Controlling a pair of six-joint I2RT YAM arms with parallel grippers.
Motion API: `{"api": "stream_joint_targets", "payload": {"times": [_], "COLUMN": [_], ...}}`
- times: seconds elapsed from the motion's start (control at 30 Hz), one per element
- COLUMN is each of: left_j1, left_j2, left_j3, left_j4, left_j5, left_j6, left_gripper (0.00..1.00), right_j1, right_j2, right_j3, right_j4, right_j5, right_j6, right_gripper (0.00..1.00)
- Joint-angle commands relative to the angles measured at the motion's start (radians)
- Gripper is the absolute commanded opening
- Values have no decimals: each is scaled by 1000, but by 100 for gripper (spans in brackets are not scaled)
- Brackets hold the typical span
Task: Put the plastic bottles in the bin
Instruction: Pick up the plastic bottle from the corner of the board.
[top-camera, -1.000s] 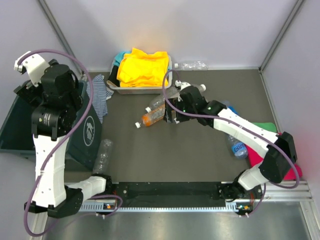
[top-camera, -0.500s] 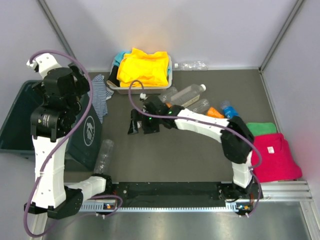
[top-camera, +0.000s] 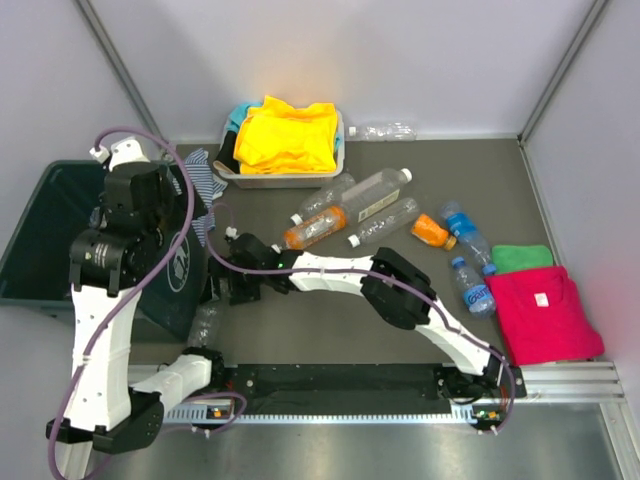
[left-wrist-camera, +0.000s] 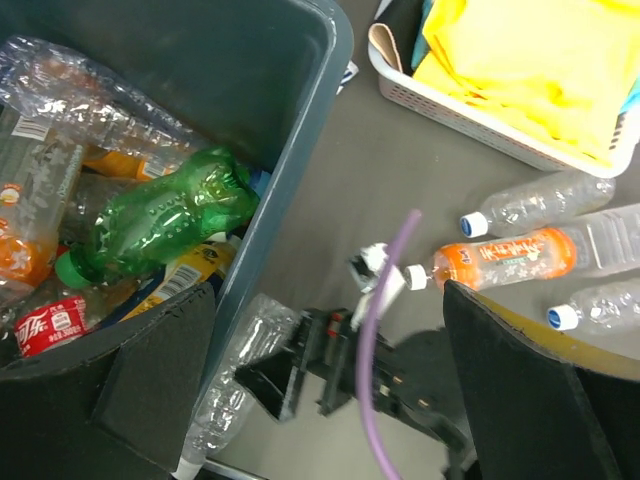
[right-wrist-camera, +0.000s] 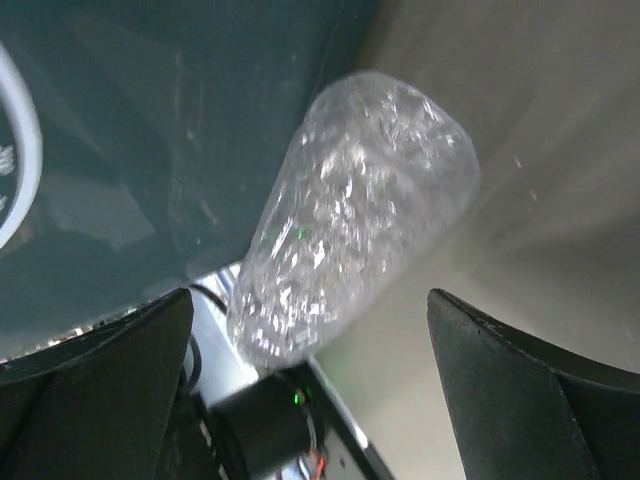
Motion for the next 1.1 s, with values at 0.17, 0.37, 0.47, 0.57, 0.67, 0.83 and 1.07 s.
{"api": "stream_joint_targets", "payload": {"times": [0.17, 0.37, 0.47, 0.57, 0.67, 0.83, 1.07], "left_j1": [3, 3, 3, 3, 3, 3, 3], "left_j2": [-45, -60, -61, -58, -51, -22, 29], "left_j3": [-29, -36, -36, -35, -23, 63, 180], "left_j4": [-3, -9, -1, 6, 15, 26, 49], "left_j5": [92, 84, 101, 132, 161, 120, 1], "left_j6": [-39, -31, -24, -8, 10, 24, 47], "left_gripper": [99, 99, 99, 99, 99, 99, 99], "right_j1": [10, 9, 9, 7, 7, -2, -57], "right_j2": [143, 149, 69, -36, -148, -300, -442], "right_j3": [155, 173, 70, 0, -59, -109, -149], "right_j4": [136, 125, 128, 98, 35, -42, -94], "right_j5": [-7, 41, 100, 168, 252, 363, 366], "right_j6": [61, 52, 31, -23, -124, -231, -287], "right_gripper": [94, 56, 34, 26, 22, 22, 22]}}
